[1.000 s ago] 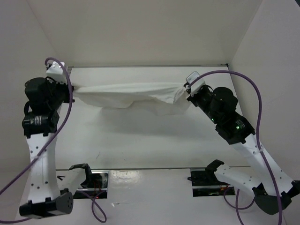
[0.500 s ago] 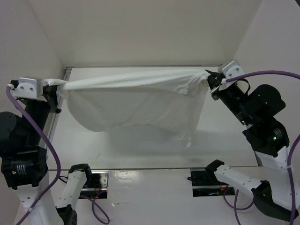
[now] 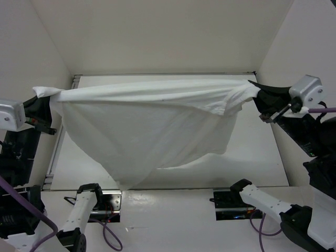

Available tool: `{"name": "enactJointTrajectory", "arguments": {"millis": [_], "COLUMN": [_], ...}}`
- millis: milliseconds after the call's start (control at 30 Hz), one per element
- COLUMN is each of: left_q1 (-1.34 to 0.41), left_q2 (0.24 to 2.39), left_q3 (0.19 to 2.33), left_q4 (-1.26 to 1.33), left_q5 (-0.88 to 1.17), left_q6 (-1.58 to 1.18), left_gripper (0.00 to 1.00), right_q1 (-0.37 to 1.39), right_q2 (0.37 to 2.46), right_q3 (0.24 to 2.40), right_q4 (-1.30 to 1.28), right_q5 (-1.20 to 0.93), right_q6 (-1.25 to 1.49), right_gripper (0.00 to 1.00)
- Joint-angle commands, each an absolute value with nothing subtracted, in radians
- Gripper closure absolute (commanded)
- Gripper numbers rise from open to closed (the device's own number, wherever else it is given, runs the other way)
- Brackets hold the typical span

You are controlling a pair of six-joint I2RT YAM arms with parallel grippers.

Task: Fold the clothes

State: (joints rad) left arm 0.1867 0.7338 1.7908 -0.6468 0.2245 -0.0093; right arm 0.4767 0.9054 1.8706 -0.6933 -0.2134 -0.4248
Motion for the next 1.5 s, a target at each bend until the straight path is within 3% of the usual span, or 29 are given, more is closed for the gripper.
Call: {"name": "enactJointTrajectory", "arguments": {"millis": [0, 433, 700, 933, 1467], "left_q1": [0.209, 0.209, 0.195, 0.143, 0.11], "left_q2": [0.773, 0.854, 1.13, 1.386, 1.888], "left_q3": [1.821, 1.452, 1.361, 1.35, 1.555], "left_q4": [-0.629, -0.44, -0.385, -0.383, -0.383], "left_q5": [0.192, 0.14, 0.149, 0.118, 0.057], "left_q6": [-0.021, 0.051, 0.069, 0.08, 0.041], "left_gripper": [0.92, 0.89, 0.91, 0.92, 0.98], "right_q1": [0.457, 0.457, 0.329, 0.114, 0.133], "right_q2": [0.899, 0.926, 1.038, 1.32, 1.902], "right_q3": [1.917, 1.485, 1.22, 1.23, 1.448], "right_q4": [-0.684, -0.454, -0.272, -0.258, -0.224], "right_q5": [-0.207, 0.021, 0.063, -0.103, -0.029], "right_q6": [-0.396, -0.439, -0.482, -0.46, -0.508], "right_gripper": [0.98, 1.0, 1.0, 1.0, 0.97]}}
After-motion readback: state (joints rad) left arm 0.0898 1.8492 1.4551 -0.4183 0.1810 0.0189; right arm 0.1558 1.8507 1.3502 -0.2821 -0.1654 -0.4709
